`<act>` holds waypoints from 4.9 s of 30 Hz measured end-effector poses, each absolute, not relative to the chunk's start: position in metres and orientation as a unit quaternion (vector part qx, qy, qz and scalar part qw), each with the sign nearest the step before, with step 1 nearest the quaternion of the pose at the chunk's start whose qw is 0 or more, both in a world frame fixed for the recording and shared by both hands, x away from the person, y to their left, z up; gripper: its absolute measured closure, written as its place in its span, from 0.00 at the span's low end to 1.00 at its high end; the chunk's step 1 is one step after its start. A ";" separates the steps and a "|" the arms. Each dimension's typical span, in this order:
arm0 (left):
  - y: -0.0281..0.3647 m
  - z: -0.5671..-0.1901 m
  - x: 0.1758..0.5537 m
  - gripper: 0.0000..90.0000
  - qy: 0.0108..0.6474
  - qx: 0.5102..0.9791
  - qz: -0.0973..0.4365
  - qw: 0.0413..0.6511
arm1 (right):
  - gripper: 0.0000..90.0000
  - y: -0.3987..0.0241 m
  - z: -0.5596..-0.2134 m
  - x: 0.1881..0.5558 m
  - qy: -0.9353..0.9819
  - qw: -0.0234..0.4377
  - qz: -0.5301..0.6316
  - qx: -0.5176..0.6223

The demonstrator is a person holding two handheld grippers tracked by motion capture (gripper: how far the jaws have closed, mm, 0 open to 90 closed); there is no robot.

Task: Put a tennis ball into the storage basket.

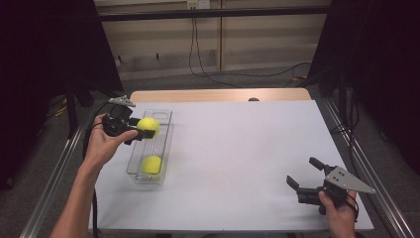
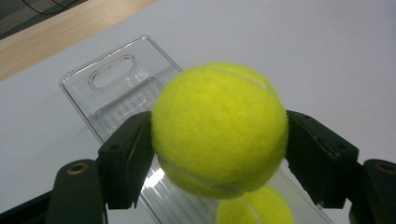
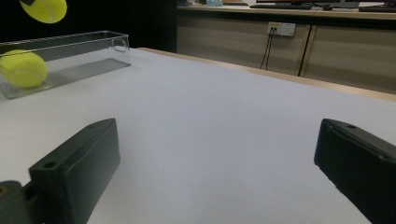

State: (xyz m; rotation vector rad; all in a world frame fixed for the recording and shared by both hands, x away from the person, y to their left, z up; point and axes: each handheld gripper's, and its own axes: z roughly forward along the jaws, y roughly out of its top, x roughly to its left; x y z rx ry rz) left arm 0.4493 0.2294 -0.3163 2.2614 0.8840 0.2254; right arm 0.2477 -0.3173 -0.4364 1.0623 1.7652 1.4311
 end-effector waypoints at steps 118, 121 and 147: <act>0.208 -0.386 0.463 0.30 0.349 0.908 0.042 0.229 | 0.00 -0.317 -0.437 0.248 0.670 0.310 0.542 0.402; 0.207 -0.387 0.464 0.30 0.352 0.907 0.042 0.229 | 0.00 -0.317 -0.437 0.248 0.670 0.311 0.542 0.401; 0.203 -0.395 0.467 0.29 0.353 0.910 0.034 0.217 | 0.00 -0.317 -0.437 0.248 0.670 0.310 0.542 0.401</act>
